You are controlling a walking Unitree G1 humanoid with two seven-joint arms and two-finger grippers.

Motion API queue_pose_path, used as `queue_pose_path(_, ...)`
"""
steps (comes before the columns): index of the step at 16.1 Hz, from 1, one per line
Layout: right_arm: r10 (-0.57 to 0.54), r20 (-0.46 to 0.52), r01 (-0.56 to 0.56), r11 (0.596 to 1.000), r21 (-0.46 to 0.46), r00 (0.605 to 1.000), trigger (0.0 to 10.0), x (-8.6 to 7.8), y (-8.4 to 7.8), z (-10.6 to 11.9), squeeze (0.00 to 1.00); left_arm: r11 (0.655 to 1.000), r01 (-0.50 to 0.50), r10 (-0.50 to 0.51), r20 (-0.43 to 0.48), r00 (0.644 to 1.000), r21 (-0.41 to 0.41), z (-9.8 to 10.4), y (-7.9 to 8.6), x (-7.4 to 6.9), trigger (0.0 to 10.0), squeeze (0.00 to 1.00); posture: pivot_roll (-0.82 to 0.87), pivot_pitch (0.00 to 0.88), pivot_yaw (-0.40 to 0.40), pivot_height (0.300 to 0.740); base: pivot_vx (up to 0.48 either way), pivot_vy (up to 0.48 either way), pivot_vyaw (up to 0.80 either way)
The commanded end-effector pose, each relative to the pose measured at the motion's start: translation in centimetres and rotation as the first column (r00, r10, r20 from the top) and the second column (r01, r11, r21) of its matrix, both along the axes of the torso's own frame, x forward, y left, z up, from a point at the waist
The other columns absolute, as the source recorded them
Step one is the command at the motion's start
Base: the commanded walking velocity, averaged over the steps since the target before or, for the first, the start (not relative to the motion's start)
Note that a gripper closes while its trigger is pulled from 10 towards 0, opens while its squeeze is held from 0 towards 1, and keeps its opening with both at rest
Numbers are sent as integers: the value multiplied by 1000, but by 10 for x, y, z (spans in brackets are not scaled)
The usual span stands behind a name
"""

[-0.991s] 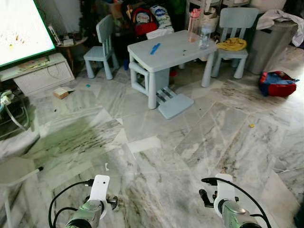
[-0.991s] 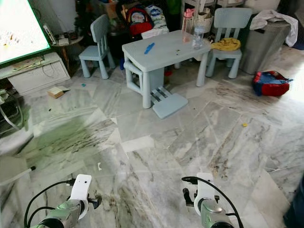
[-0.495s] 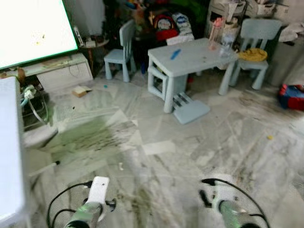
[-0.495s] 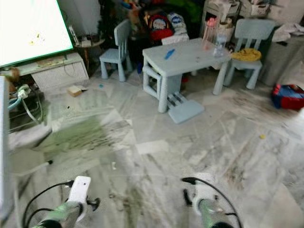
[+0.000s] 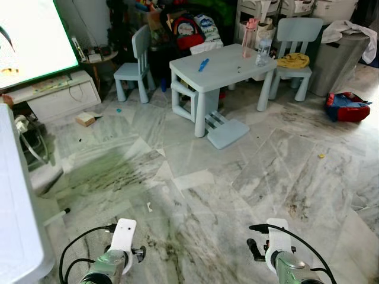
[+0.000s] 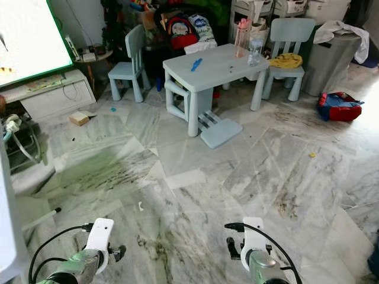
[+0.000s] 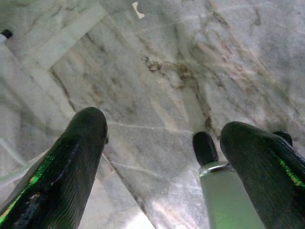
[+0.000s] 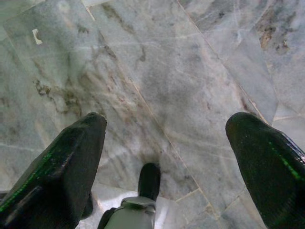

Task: Hang keys on a hook

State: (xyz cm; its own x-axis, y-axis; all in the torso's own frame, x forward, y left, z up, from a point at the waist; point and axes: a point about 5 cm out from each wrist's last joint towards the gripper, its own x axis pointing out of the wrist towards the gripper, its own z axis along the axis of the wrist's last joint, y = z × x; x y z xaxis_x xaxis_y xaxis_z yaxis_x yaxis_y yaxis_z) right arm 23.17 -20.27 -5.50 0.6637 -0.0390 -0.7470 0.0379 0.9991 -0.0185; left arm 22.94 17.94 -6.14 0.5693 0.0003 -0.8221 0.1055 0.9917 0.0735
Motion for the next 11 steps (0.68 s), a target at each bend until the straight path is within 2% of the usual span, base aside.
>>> queue_pose_path(1,-2,13,2,1000,2,1000,10000,4,0,3,0,1000,9,-9,-2,1000,12,0,2,0,10000,0,-65,35,63,740,0,0,0)
queue_pose_path(7,19,8,-19,1000,-12,1000,10000,4,1,3,0,999,39,-39,-3,999,6,0,1,0,10000,0,-72,34,58,740,0,0,0)
queue_pose_path(10,27,4,-27,999,-17,1000,10000,4,1,3,0,999,36,-36,-4,999,-9,0,1,0,10000,0,-69,31,57,740,0,-376,0)
queue_pose_path(11,27,4,-27,999,-17,1000,10000,5,2,3,0,999,36,-36,-4,999,-5,0,2,0,10000,0,-69,32,59,740,0,0,0)
